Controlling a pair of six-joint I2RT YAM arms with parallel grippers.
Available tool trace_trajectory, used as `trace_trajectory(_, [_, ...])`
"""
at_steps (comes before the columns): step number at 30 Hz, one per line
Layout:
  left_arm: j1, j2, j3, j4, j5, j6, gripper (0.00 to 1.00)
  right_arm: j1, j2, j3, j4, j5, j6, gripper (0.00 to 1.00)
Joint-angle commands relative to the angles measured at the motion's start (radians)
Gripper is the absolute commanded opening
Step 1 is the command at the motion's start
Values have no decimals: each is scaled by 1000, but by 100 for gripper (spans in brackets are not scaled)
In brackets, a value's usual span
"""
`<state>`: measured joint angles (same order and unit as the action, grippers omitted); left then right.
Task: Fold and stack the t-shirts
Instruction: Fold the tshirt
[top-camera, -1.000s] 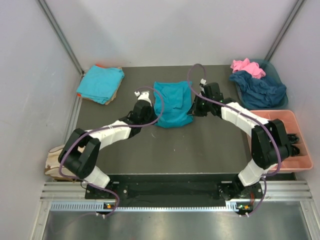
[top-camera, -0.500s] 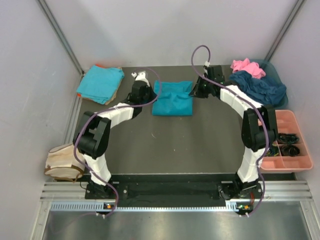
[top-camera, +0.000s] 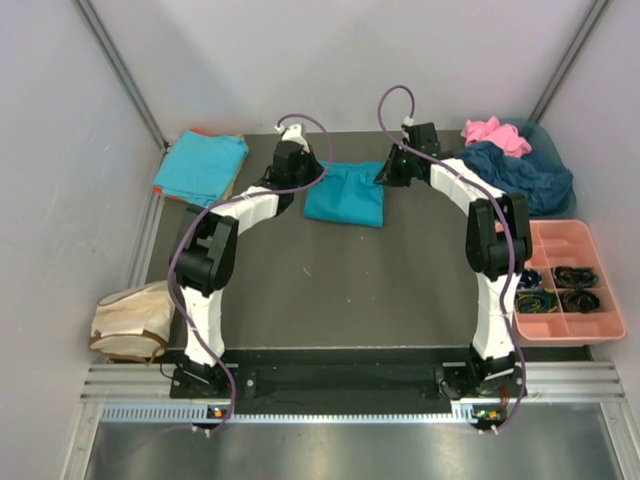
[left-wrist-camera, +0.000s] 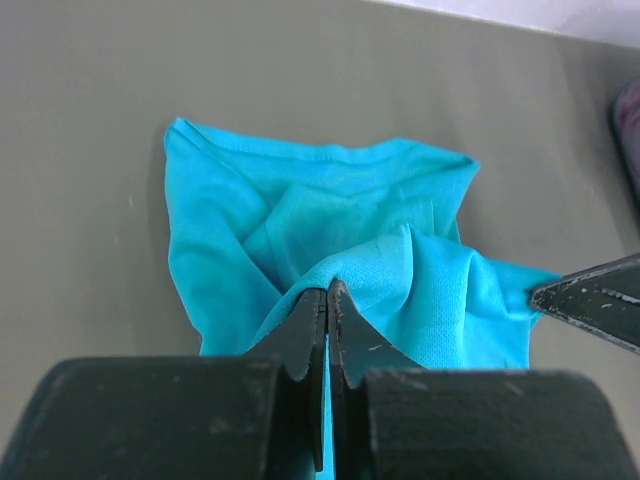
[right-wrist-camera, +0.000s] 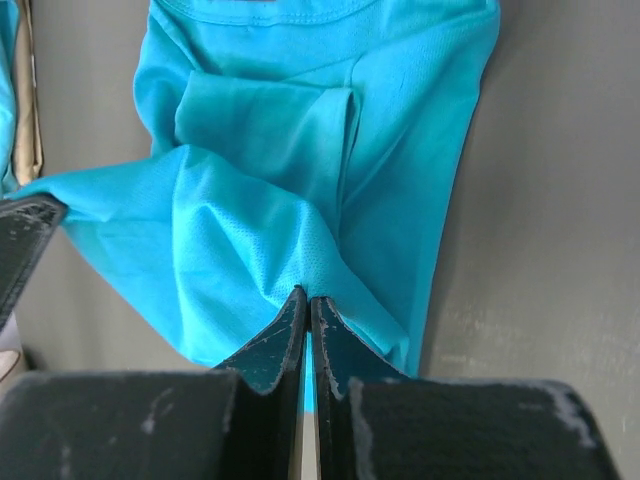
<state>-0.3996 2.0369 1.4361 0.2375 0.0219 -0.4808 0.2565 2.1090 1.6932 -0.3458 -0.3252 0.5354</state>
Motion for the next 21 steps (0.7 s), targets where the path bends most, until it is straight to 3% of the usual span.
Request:
trace_trajectory(1, [28,43,95,28,18,25,0,-28,31,88,18,-23,6,0])
trace_trajectory(21, [74,215,248,28,46,19,0,-91,172,186,90,-69,43,0])
